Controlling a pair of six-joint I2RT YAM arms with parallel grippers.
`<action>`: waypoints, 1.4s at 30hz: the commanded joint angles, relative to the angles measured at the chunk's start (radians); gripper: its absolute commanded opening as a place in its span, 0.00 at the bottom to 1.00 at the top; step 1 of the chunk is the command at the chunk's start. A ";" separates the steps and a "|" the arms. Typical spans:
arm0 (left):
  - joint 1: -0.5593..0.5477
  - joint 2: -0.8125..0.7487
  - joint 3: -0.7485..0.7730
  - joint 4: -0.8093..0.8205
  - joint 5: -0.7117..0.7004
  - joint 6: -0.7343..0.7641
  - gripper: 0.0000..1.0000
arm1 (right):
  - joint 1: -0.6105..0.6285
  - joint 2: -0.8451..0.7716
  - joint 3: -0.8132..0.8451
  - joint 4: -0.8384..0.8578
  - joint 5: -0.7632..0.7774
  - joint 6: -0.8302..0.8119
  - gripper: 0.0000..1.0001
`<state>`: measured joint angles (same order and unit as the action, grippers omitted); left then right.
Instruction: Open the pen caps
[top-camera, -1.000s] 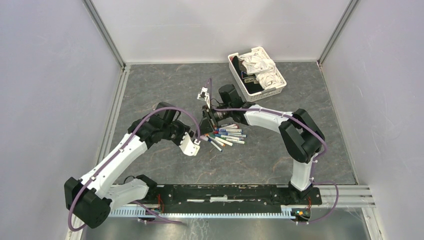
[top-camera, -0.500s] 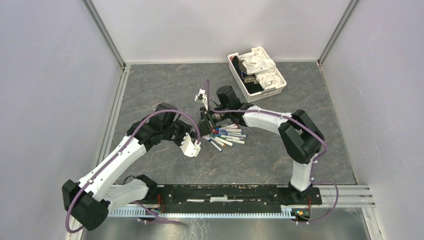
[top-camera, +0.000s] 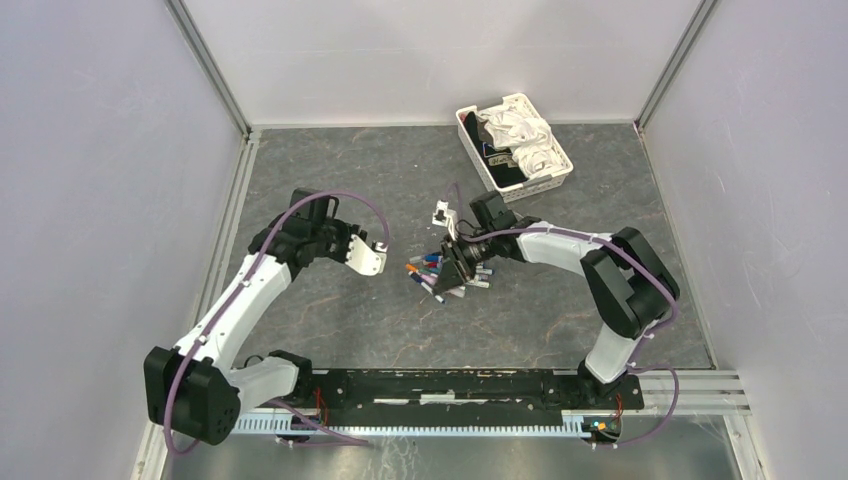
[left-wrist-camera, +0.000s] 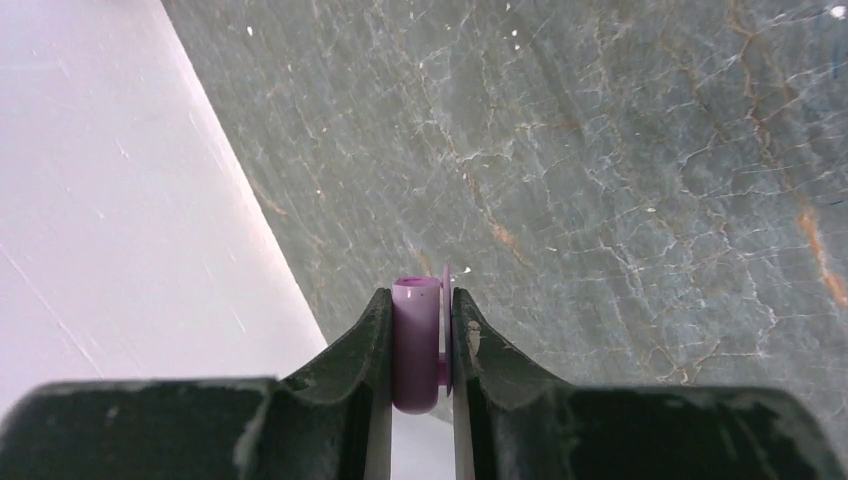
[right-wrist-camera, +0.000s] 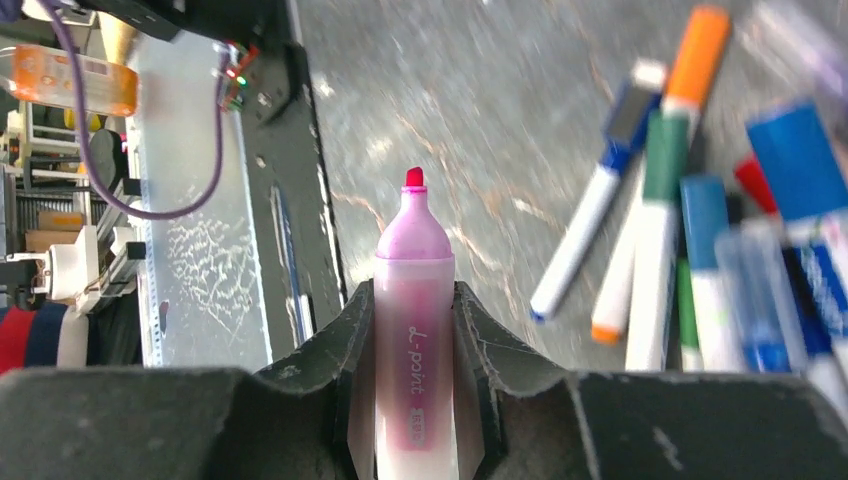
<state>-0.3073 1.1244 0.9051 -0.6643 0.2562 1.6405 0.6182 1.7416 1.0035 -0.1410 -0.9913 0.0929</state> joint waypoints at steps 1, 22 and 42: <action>-0.001 -0.008 -0.011 0.078 -0.023 0.013 0.02 | -0.041 -0.086 -0.025 -0.086 0.063 -0.074 0.00; -0.176 0.223 0.121 0.003 -0.078 -0.652 0.02 | -0.263 -0.284 -0.145 -0.126 0.969 -0.019 0.00; -0.173 0.571 0.103 0.325 -0.162 -0.832 0.02 | -0.338 -0.253 -0.316 0.043 1.116 -0.013 0.29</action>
<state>-0.4808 1.6772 0.9897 -0.4191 0.1055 0.8570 0.2802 1.4902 0.7036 -0.1467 0.0883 0.0734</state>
